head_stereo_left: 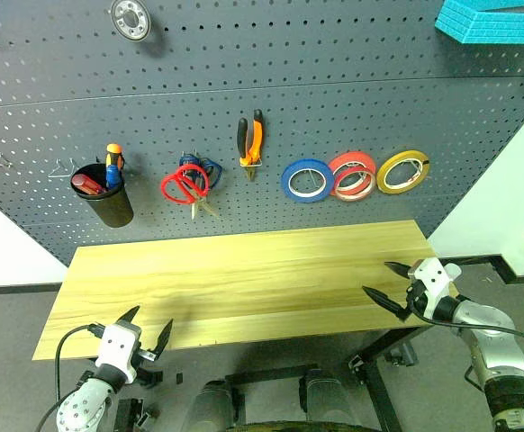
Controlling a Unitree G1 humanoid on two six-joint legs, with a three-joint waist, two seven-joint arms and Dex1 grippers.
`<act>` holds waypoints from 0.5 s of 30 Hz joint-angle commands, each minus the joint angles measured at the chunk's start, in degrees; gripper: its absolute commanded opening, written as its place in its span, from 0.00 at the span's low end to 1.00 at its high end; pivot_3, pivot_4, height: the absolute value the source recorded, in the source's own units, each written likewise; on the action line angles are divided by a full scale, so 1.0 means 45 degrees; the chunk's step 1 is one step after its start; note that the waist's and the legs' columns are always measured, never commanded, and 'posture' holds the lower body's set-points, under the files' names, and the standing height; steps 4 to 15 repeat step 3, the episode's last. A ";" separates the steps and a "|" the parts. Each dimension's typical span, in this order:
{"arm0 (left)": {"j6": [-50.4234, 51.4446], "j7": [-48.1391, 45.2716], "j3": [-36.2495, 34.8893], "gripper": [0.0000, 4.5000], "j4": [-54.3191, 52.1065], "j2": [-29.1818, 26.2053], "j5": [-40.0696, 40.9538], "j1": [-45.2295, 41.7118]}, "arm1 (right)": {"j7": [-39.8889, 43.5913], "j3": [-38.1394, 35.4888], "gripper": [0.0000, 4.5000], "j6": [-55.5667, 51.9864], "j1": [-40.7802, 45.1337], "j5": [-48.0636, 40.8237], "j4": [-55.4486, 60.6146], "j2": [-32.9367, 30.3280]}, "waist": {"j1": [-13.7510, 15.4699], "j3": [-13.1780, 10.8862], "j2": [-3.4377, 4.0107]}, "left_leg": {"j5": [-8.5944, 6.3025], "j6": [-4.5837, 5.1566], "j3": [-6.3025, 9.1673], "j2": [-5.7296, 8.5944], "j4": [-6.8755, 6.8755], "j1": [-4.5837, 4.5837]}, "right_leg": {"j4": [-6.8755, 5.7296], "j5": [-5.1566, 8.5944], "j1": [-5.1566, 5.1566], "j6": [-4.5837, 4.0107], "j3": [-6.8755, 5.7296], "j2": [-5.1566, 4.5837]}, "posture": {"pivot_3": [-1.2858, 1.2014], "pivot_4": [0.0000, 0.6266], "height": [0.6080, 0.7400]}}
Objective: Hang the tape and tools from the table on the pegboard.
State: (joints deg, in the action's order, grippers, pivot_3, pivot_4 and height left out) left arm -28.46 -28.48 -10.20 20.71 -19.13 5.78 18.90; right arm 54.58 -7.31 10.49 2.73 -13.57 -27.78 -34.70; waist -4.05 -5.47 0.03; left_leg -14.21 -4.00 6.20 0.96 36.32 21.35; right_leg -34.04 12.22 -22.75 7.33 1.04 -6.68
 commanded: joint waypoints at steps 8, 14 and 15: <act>-0.0105 -0.0190 0.0149 0.96 0.0021 -0.0062 0.0214 -0.0228 | 0.0319 -0.0274 1.00 0.0716 0.0254 -0.0102 -0.1214 -0.0025 | -0.0016 0.0004 -0.0003 | 0.0002 0.0003 -0.0001 0.0000 -0.0003 -0.0001 | 0.0000 0.0000 0.0000 0.0000 -0.0001 0.0000 | 0.47 0.06 1.00; -0.0105 -0.0190 0.0149 0.96 0.0021 -0.0062 0.0214 -0.0228 | 0.0319 -0.0274 1.00 0.0716 0.0254 -0.0102 -0.1214 -0.0025 | -0.0016 0.0004 -0.0003 | 0.0002 0.0003 -0.0001 0.0000 -0.0003 -0.0001 | 0.0000 0.0000 0.0000 0.0000 -0.0001 0.0000 | 0.47 0.06 1.00; -0.0105 -0.0190 0.0149 0.96 0.0021 -0.0062 0.0214 -0.0228 | 0.0319 -0.0274 1.00 0.0716 0.0254 -0.0102 -0.1214 -0.0025 | -0.0016 0.0004 -0.0003 | 0.0002 0.0003 -0.0001 0.0000 -0.0003 -0.0001 | 0.0000 0.0000 0.0000 0.0000 -0.0001 0.0000 | 0.47 0.06 1.00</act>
